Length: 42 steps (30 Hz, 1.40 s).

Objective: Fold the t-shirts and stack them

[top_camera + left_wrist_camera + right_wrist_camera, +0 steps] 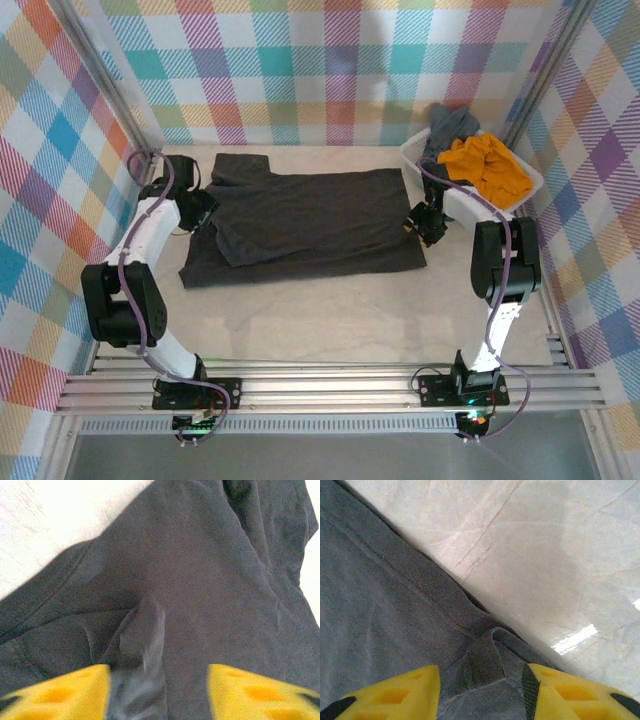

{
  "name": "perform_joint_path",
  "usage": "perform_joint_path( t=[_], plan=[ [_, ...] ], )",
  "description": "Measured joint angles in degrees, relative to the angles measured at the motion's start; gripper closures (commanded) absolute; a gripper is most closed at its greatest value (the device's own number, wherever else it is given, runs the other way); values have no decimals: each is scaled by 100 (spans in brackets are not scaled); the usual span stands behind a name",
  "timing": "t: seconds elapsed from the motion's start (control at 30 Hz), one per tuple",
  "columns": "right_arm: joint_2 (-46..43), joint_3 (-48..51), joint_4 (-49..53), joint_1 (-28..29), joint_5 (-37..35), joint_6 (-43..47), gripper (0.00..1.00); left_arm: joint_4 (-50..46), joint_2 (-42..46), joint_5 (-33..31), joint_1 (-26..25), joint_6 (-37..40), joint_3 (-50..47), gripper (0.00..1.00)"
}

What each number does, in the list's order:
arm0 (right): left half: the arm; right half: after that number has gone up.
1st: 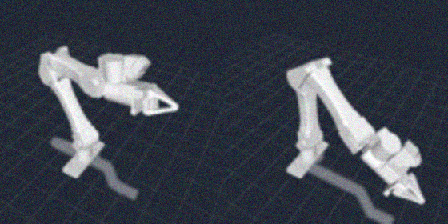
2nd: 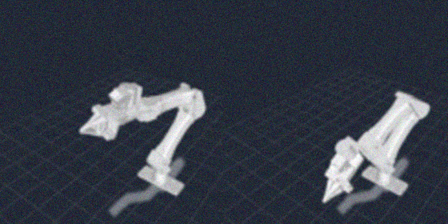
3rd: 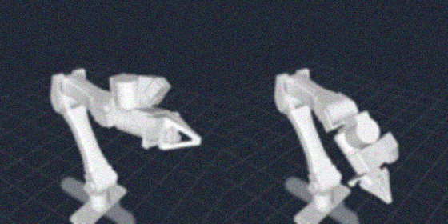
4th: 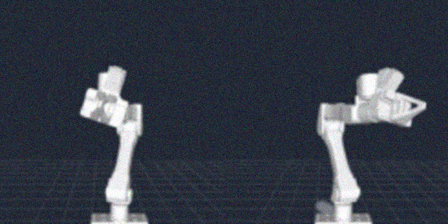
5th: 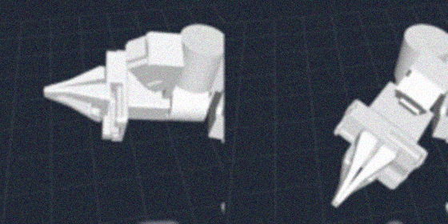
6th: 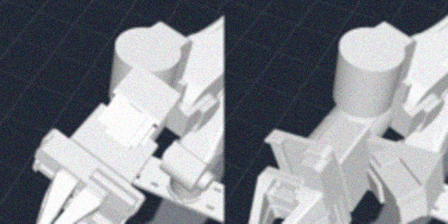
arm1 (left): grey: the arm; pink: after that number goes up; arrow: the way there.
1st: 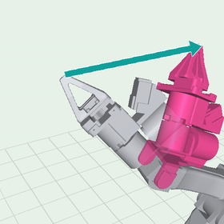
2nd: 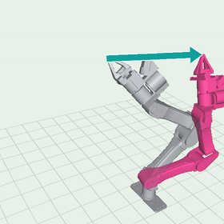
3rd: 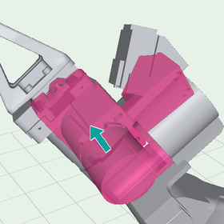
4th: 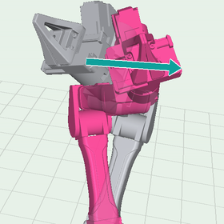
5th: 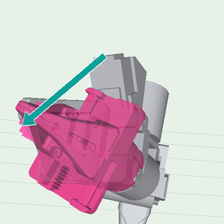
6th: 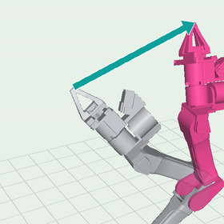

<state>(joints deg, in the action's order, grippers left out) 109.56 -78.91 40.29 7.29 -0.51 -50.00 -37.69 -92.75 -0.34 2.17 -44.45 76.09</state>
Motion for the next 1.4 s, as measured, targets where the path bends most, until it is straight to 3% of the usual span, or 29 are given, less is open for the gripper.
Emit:
perform_joint_path(
  t=[0.07, 0.27, 0.43, 0.6, 0.8, 1.03, 1.23, 1.33, 1.4],
  plan=[
    [-286, 275, -131, -9, -46, 90, 49, -17, 267, -24, 13, 22, -114, 35],
    [-1419, 1211, -299, 173, -33, 238, 73, 175, 1733, 313, 17, -341, -1615, 75],
    [-1217, 1333, -455, 439, 186, 275, 85, 258, 1451, 640, 17, -767, -2527, 99],
    [-610, 1335, -516, 452, 264, 258, 84, 393, 918, 520, 24, -1038, -2621, 100],
    [-461, 1399, -542, 452, 238, 243, 83, 487, 581, -94, 63, -1211, -2752, 100],
    [-684, 1657, -614, 455, 157, 249, 81, 745, 984, -551, 249, -1427, -3491, 100],
    [-850, 1864, -498, 455, 238, 249, 82, 420, 1532, -942, 455, -1388, -3716, 100],
    [-990, 1987, -435, 455, 197, 247, 77, 267, 1580, -1008, 612, -1248, -3630, 100],
    [-1176, 2079, -354, 455, 94, 271, 67, 168, 1694, -957, 667, -1152, -3569, 94]
  ],
)
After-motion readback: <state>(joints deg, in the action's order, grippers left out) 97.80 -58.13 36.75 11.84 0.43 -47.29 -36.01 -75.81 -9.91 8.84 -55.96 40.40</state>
